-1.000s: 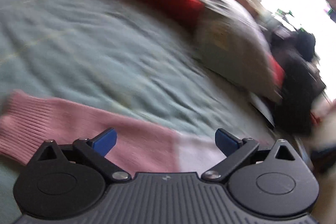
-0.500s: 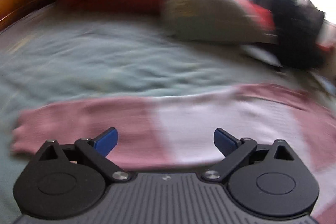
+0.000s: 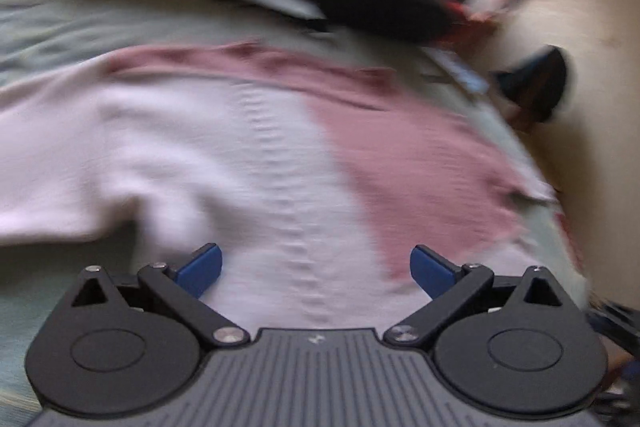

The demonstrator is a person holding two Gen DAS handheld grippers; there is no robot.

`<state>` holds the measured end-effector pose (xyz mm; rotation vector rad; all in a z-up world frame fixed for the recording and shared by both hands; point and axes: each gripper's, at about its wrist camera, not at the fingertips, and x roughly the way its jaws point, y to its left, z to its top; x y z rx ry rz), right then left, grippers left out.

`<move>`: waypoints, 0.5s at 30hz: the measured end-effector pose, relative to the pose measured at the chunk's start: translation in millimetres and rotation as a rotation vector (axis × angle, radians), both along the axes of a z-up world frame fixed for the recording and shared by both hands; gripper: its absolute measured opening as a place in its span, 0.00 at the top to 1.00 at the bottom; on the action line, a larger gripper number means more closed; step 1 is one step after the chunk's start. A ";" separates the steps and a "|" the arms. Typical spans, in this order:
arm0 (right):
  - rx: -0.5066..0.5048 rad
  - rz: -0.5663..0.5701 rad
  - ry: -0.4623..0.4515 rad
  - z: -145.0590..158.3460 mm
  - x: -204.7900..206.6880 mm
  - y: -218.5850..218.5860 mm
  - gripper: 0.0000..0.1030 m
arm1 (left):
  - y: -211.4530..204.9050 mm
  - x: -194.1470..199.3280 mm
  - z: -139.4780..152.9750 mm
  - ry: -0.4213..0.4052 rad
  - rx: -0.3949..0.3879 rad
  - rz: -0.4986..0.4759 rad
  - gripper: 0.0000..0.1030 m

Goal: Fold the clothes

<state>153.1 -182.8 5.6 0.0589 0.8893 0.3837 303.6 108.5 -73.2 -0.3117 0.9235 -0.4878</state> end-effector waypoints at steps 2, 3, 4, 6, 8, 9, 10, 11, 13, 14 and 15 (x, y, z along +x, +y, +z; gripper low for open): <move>0.009 -0.018 0.011 -5.5 -1.0 -11.7 0.00 | 16.6 0.1 -2.8 0.002 -0.051 0.021 0.03; 0.016 -0.029 0.019 -8.6 -0.7 -17.3 0.00 | 19.0 -0.3 0.7 0.006 -0.042 0.034 0.03; 0.023 -0.040 0.026 -11.7 -0.4 -22.9 0.00 | 20.0 -1.6 5.3 0.005 -0.020 0.047 0.03; 0.034 -0.056 0.038 -16.6 -0.1 -32.0 0.00 | 13.4 -9.5 18.3 -0.014 0.038 0.047 0.03; 0.047 -0.066 0.035 -18.2 -2.0 -38.4 0.00 | 4.8 -18.8 31.7 -0.033 0.087 0.040 0.03; 0.056 -0.065 0.031 -18.5 -3.6 -40.8 0.00 | -0.3 -26.0 36.6 -0.043 0.092 0.018 0.03; 0.067 -0.063 0.026 -18.9 -5.3 -43.3 0.00 | -6.5 -36.7 39.2 -0.055 0.071 -0.027 0.03; 0.076 -0.061 0.021 -19.1 -7.0 -46.2 0.00 | -12.7 -47.3 41.8 -0.067 0.049 -0.072 0.02; 0.090 -0.058 0.008 -21.0 -10.4 -52.3 0.00 | -23.8 -65.8 38.2 -0.080 0.021 -0.135 0.02; 0.095 -0.059 0.006 -22.8 -11.5 -55.3 0.00 | -25.3 -73.6 32.6 -0.073 0.027 -0.137 0.02; 0.100 -0.060 0.004 -24.6 -12.7 -58.3 0.00 | -23.6 -79.0 25.3 -0.056 0.048 -0.119 0.02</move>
